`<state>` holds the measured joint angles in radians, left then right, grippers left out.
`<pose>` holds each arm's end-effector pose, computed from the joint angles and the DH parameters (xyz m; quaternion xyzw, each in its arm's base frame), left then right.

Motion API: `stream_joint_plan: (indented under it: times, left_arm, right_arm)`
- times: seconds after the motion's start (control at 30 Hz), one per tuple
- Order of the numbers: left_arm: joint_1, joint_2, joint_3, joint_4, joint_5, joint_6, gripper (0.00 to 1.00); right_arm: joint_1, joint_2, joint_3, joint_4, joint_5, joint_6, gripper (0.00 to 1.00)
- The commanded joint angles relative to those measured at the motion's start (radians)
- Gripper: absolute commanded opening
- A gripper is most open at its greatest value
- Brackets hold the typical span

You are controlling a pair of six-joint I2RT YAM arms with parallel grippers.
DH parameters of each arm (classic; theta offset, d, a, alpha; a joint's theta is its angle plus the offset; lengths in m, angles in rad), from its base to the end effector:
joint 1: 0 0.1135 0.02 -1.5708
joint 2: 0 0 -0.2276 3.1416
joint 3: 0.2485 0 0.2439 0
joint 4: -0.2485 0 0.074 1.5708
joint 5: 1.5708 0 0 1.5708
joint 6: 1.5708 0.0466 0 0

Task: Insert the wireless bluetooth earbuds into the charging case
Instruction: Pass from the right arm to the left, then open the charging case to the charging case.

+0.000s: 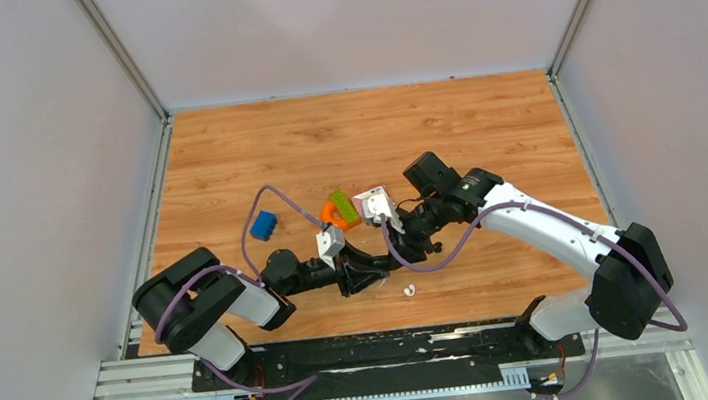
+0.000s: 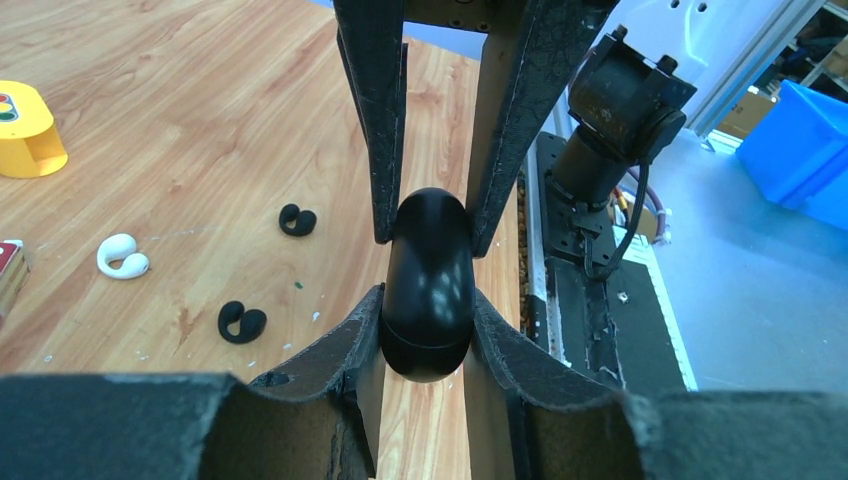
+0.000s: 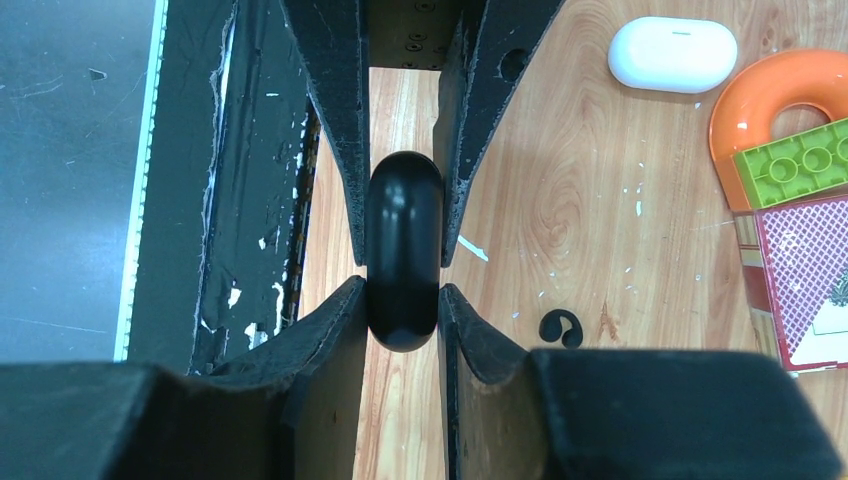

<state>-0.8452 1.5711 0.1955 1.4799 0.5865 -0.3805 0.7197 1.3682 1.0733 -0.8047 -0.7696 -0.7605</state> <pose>0.1380 -0.1944 0.1326 0.3565 0.5740 -0.5674 0.4706 0.1791 0.2001 0.2294 -0.6725 0.6064 0.3605 0.2238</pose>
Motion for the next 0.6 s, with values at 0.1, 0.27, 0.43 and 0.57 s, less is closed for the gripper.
stream_joint_plan:
  times: [0.1,0.27,0.43,0.57]
  left_arm:
    - [-0.021,0.003,-0.013,0.125,-0.007,0.057,0.05]
    - [-0.075,0.001,-0.034,0.126,-0.045,0.165,0.0]
    - [-0.086,-0.004,-0.037,0.126,-0.061,0.178,0.0]
    - [-0.086,-0.003,-0.04,0.127,-0.091,0.177,0.0]
  right_arm:
    - [-0.037,0.007,0.036,0.027,-0.09,0.065,0.37]
    - [-0.109,0.084,0.108,-0.057,-0.185,0.066,0.44]
    - [-0.11,0.085,0.099,-0.037,-0.166,0.088,0.45]
    - [-0.112,0.073,0.119,-0.119,-0.242,0.011,0.52]
